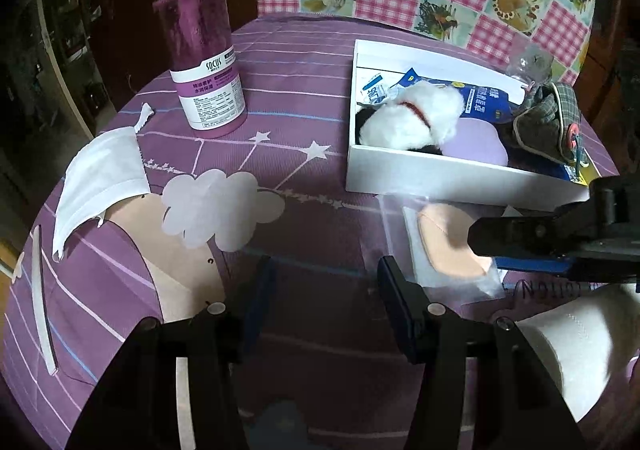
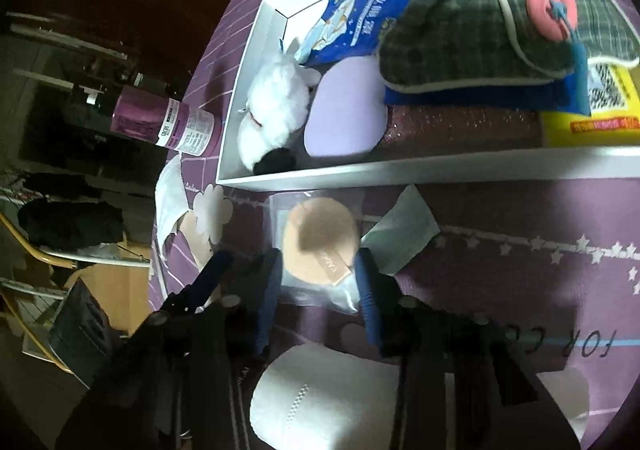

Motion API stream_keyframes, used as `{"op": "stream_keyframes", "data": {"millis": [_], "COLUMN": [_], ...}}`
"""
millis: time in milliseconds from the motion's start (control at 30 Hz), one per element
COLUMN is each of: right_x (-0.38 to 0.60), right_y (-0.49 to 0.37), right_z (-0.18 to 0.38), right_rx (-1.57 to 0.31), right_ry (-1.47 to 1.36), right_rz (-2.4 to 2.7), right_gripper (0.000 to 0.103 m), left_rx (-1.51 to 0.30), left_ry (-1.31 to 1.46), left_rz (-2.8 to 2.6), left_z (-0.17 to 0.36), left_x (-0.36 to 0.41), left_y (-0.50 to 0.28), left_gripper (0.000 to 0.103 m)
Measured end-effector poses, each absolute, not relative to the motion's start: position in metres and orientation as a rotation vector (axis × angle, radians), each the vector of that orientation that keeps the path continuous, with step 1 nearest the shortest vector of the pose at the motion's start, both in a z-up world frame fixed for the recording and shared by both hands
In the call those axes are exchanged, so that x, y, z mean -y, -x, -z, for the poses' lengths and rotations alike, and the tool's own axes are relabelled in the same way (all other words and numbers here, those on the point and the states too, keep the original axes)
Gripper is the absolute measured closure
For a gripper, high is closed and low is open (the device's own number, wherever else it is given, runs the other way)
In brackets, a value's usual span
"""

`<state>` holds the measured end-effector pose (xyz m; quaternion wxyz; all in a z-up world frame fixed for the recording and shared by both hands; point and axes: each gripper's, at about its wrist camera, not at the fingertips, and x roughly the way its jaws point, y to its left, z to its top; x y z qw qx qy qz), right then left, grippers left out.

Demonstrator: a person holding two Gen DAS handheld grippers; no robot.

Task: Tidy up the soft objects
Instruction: 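Grasp the clear bag with the beige makeup puff using the right tool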

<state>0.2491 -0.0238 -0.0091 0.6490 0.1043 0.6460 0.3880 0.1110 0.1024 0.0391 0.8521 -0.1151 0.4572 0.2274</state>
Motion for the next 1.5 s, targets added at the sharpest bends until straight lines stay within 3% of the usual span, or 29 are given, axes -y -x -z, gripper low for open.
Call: {"op": "stream_keyframes", "data": {"millis": [233,700,833,1167,1500], "right_x": [0.024,0.022,0.020,0.023,0.031], "right_y": [-0.249,-0.245,-0.243,-0.242,-0.236], "right_z": [0.010,0.008,0.008,-0.008,-0.041], "right_rx": [-1.477,-1.431,-1.415,-1.359,-1.267], "right_ry": [-0.274,-0.281,-0.254,-0.271,-0.205], "right_rz": [-0.906,-0.896,-0.887,-0.908,-0.892], "right_gripper": [0.083,0.083,0.096,0.100,0.100], "left_rx": [-0.965,-0.968,-0.969,-0.943,-0.794], "left_ry": [0.242,0.243,0.251,0.403,0.388], "left_rz": [-0.477,-0.479,-0.475,-0.432,-0.369], "left_z": [-0.039,-0.038,-0.038,-0.044,-0.068], "left_x": [-0.103,-0.103,-0.104,-0.119,-0.112], "left_y": [-0.111,-0.111,-0.112,-0.103,-0.095], "left_gripper": [0.050,0.050,0.052,0.052,0.052]}}
